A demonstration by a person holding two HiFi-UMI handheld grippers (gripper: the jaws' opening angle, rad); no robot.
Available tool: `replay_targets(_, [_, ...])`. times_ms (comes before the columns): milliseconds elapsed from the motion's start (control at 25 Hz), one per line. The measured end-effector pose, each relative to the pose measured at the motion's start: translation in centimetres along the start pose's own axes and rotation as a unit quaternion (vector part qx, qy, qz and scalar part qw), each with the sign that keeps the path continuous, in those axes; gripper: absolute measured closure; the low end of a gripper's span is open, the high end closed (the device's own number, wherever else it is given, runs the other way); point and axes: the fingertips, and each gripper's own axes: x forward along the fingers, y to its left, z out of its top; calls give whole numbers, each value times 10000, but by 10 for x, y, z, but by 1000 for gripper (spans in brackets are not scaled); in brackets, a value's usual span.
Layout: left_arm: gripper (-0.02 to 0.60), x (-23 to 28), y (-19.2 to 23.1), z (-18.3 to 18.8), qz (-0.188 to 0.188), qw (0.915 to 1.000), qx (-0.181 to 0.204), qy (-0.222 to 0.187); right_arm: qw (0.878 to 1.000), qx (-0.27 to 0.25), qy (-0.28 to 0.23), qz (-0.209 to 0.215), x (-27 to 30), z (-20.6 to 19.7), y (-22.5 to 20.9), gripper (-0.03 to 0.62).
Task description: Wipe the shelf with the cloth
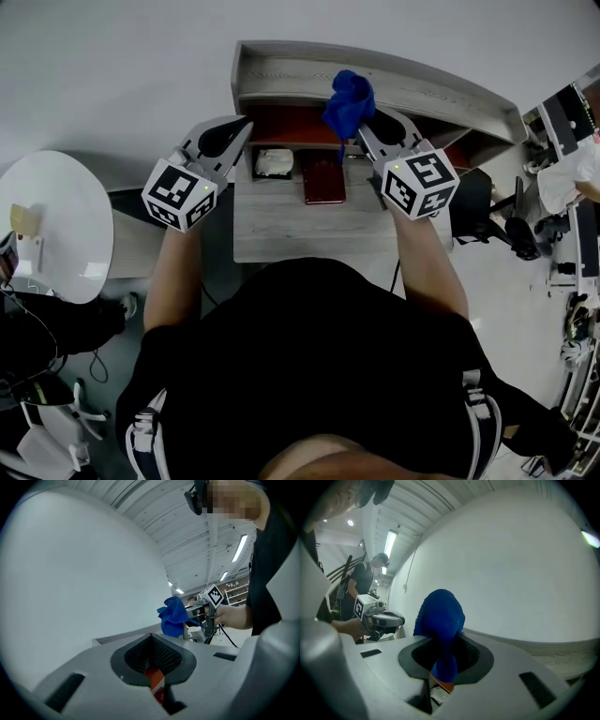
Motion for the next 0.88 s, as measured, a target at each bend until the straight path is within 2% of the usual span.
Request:
replay_targets(280, [565, -4, -2, -1, 196, 9997, 94, 77, 9996, -14, -156, 217, 6, 2, -1, 522])
replay_targets(480, [565, 6, -11, 12, 391, 9990, 164, 126, 9988, 6, -199, 454, 7, 8, -19, 522])
replay_targets(880, [565, -19, -6, 3, 763, 9965, 70, 328, 9947, 85, -188, 1009, 80, 25, -15, 522])
